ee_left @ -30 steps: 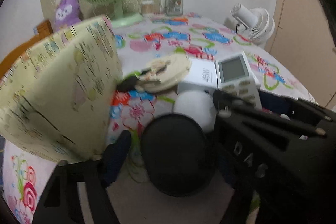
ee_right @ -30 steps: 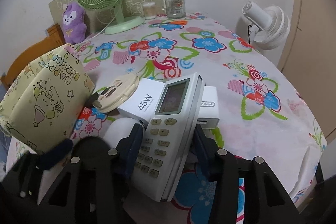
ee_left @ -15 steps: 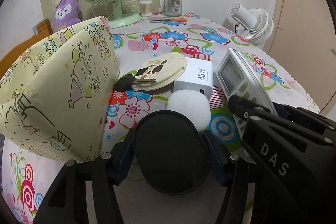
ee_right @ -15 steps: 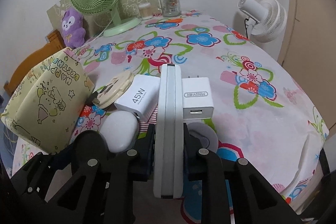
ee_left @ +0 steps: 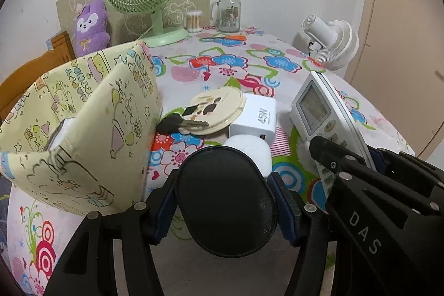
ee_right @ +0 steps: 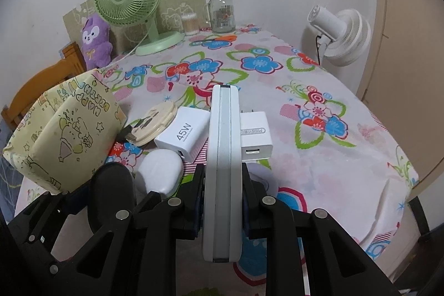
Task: Organize rigid objects
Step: 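Carry the black speaker with the left tool while the right tool carries the remote to the yellow box, then lower and release the black speaker into the box while the right tool releases the remote there, then withdraw both open tools from the yellow box, then move the left tool to the white dome speaker while the right tool approaches the grey oval device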
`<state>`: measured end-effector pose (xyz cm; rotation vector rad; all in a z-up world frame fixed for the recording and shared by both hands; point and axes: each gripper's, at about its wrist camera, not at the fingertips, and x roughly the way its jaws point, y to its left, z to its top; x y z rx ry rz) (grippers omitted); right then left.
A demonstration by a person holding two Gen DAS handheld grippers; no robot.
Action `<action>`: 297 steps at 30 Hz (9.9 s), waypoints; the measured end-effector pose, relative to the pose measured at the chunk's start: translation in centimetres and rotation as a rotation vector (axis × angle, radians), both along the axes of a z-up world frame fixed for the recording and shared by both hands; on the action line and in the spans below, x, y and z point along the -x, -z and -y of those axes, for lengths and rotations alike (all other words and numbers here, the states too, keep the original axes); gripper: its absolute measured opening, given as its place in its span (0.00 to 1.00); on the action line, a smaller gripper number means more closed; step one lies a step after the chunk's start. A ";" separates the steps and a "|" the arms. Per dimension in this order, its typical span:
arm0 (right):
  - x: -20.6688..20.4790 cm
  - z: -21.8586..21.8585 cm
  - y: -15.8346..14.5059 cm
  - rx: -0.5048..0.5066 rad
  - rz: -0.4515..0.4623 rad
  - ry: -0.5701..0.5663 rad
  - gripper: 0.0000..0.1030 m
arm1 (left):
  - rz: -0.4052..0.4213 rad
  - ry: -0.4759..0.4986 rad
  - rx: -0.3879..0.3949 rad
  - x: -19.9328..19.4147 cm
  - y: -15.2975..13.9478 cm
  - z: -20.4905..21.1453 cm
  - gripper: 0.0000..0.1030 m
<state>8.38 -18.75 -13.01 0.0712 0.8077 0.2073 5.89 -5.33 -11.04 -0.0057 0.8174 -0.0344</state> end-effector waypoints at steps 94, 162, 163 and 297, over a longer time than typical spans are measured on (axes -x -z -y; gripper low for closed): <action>-1.2 -14.8 -10.2 0.109 0.025 -0.045 0.24 | -0.007 0.010 -0.103 -2.2 -8.7 -13.1 0.63; -0.8 -17.9 -9.3 0.186 -0.002 -0.064 0.82 | -0.080 -0.008 -0.082 -1.8 -6.7 -15.6 0.93; -0.7 -17.7 -9.3 0.187 -0.003 -0.063 0.83 | -0.084 -0.007 -0.083 -1.8 -6.7 -15.5 0.93; -4.3 3.7 2.3 0.026 -0.138 0.000 0.83 | -0.085 0.091 -0.016 -4.9 2.8 2.1 0.70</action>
